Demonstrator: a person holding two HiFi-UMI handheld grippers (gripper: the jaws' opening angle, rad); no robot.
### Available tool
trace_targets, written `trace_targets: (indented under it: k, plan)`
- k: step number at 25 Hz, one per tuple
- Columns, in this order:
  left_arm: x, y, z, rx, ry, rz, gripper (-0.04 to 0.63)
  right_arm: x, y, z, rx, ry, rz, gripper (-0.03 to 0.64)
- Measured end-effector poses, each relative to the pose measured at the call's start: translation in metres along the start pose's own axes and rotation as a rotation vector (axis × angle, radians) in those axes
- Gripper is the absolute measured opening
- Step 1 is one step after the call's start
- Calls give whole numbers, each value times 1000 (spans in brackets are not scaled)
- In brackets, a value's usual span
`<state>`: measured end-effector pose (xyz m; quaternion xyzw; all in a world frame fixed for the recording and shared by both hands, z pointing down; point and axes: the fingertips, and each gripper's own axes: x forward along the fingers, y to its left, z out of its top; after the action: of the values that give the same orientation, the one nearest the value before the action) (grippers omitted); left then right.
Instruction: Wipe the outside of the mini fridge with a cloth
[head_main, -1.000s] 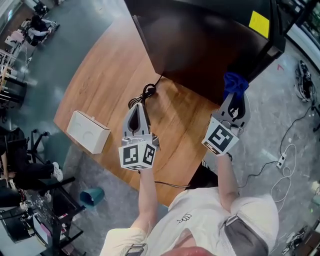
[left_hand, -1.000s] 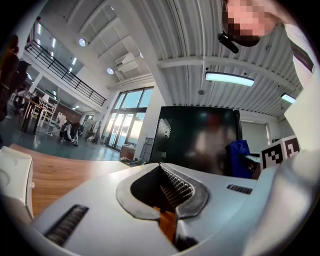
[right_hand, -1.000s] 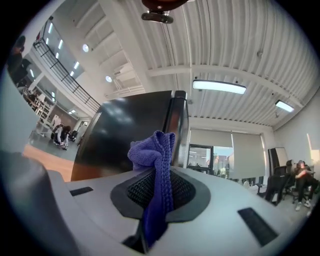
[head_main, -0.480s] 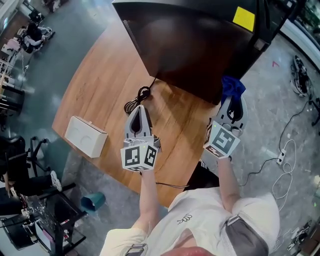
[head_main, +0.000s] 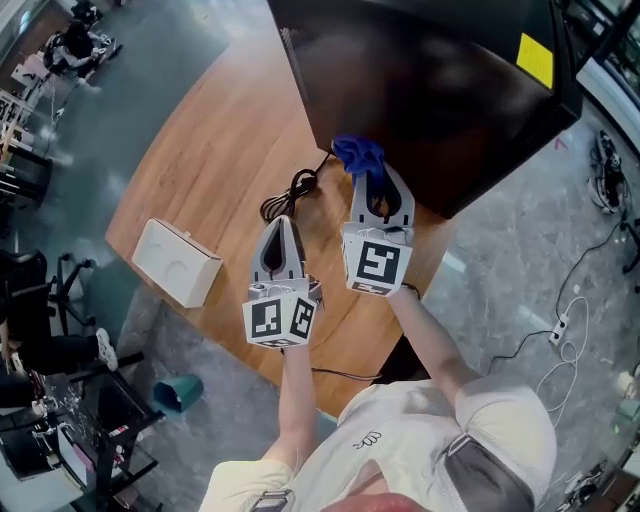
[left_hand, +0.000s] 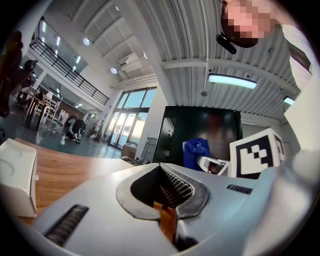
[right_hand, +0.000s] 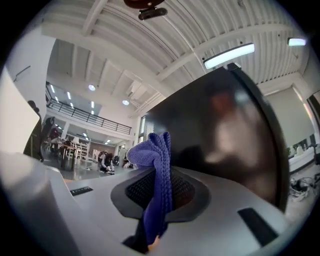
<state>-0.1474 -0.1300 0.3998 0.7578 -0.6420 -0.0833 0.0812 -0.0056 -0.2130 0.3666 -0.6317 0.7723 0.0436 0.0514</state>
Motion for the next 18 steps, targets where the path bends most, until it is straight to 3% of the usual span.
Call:
trace_targets:
  k: [6, 11, 18]
  plan:
    - [-7, 31, -6, -2, 16, 57, 5, 80, 63, -24, -46, 24, 81, 61]
    - [-12, 57, -13, -10, 33, 115, 5, 131, 87, -48, -133, 50, 50, 61]
    - [-14, 85, -19, -24, 42, 166, 5, 152, 88, -59, -122, 57, -1, 61]
